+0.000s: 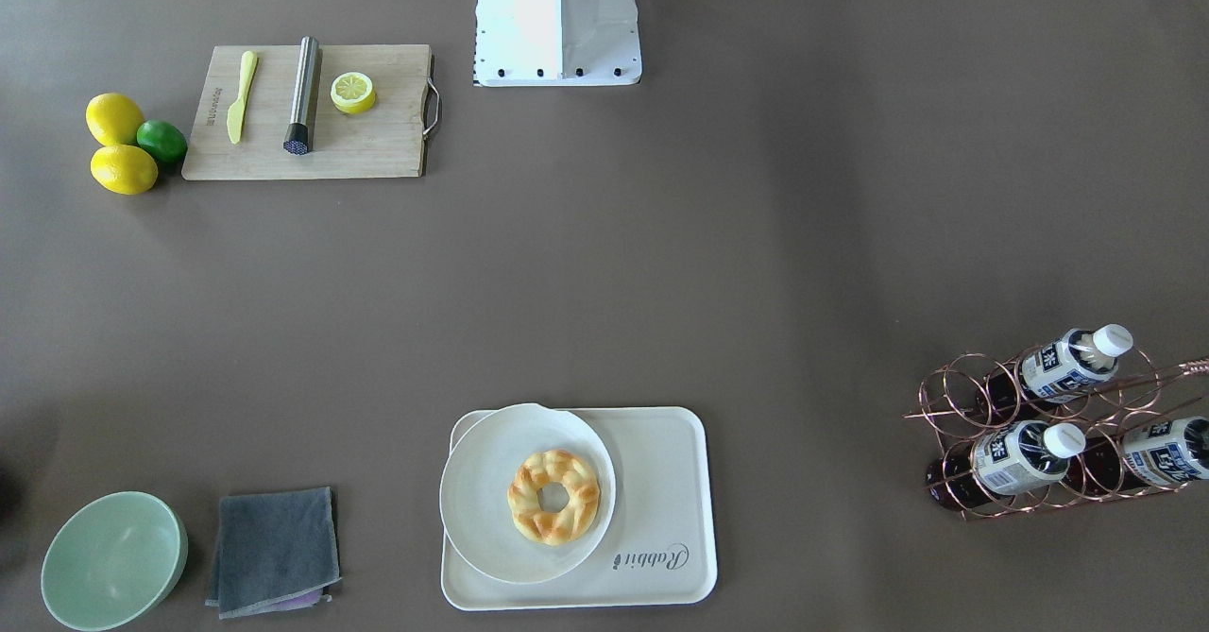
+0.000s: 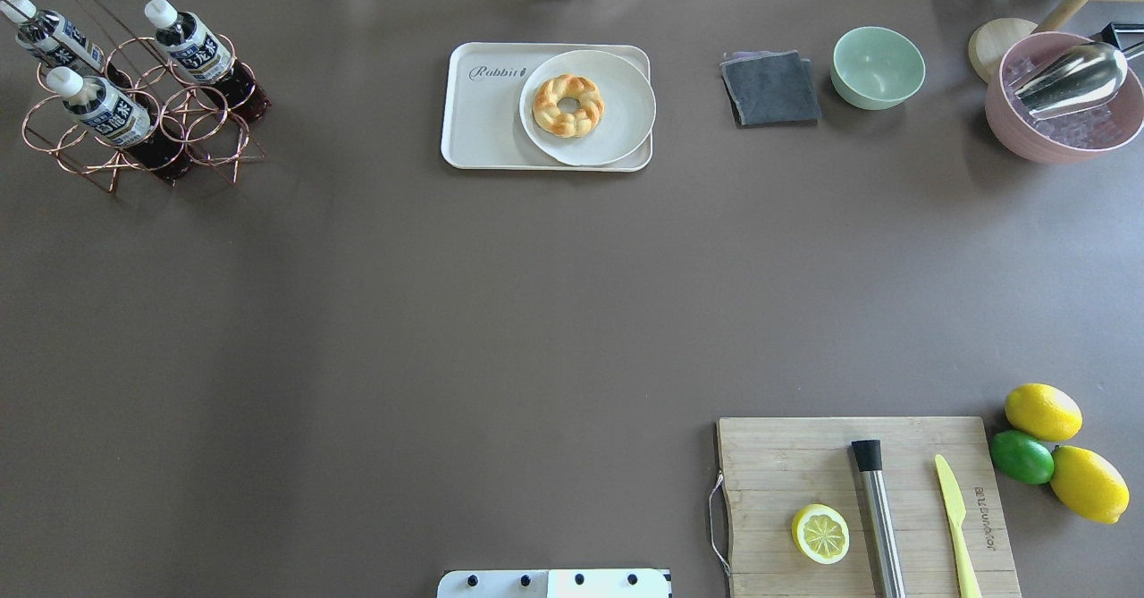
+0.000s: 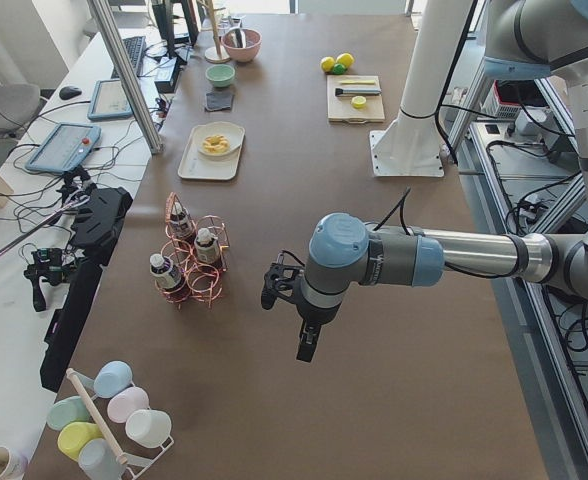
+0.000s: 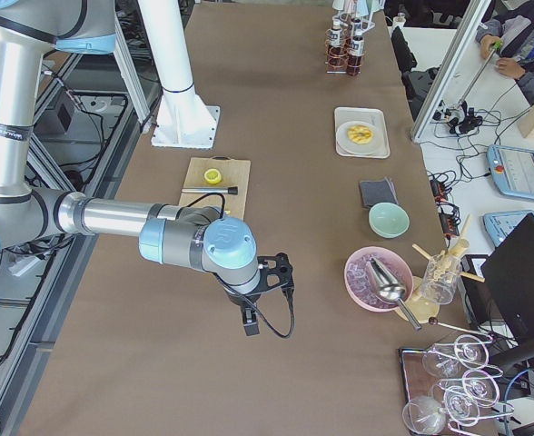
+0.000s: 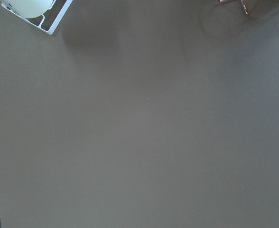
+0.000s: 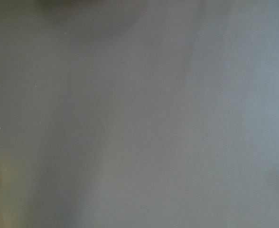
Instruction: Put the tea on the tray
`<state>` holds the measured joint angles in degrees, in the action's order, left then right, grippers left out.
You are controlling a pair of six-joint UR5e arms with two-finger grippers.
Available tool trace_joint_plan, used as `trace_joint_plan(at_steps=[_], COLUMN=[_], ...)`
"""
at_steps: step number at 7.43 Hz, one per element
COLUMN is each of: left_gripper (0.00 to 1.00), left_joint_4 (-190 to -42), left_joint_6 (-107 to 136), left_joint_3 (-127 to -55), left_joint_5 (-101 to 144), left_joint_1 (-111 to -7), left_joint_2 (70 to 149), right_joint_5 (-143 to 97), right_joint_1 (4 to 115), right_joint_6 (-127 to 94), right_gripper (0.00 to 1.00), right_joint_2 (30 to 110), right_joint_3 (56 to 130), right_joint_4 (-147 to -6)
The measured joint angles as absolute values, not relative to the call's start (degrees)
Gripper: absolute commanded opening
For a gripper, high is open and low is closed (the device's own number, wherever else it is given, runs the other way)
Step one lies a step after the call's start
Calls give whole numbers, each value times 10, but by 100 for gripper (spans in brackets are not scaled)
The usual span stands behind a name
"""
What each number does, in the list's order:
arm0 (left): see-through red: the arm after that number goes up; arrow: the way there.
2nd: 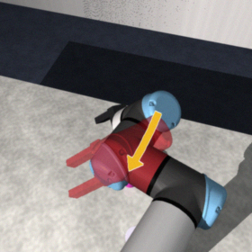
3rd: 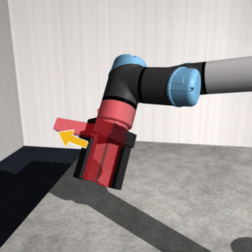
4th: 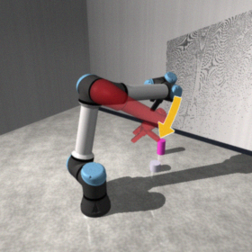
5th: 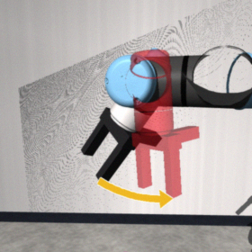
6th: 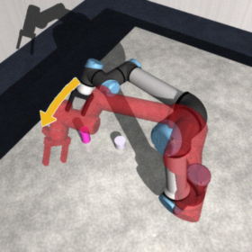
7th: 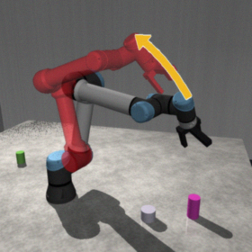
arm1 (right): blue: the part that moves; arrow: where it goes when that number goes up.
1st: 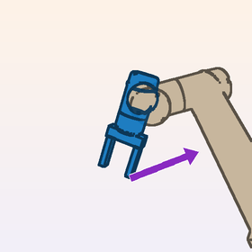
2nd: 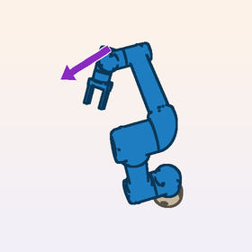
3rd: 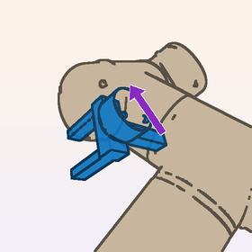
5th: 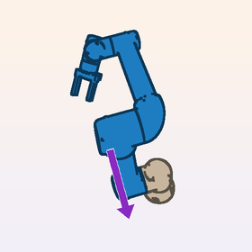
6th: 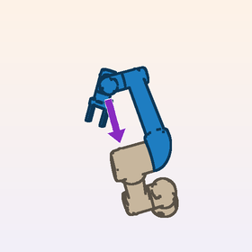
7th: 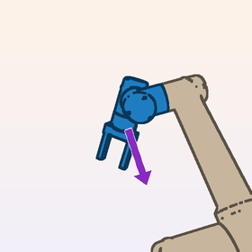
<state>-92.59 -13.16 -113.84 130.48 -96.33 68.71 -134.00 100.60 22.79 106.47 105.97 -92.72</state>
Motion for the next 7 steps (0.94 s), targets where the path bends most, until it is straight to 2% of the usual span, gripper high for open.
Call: trace_joint_plan(at_steps=[7], left_gripper=[98], left_joint_4=[-941], left_joint_6=[-130], left_joint_3=[-1137], left_joint_5=[1303], left_joint_1=[-960], left_joint_2=[670], right_joint_5=[-1339], right_joint_1=[1005], right_joint_6=[227], right_gripper=[100], right_joint_2=[1061], right_joint_3=[1073], right_joint_4=[-928])
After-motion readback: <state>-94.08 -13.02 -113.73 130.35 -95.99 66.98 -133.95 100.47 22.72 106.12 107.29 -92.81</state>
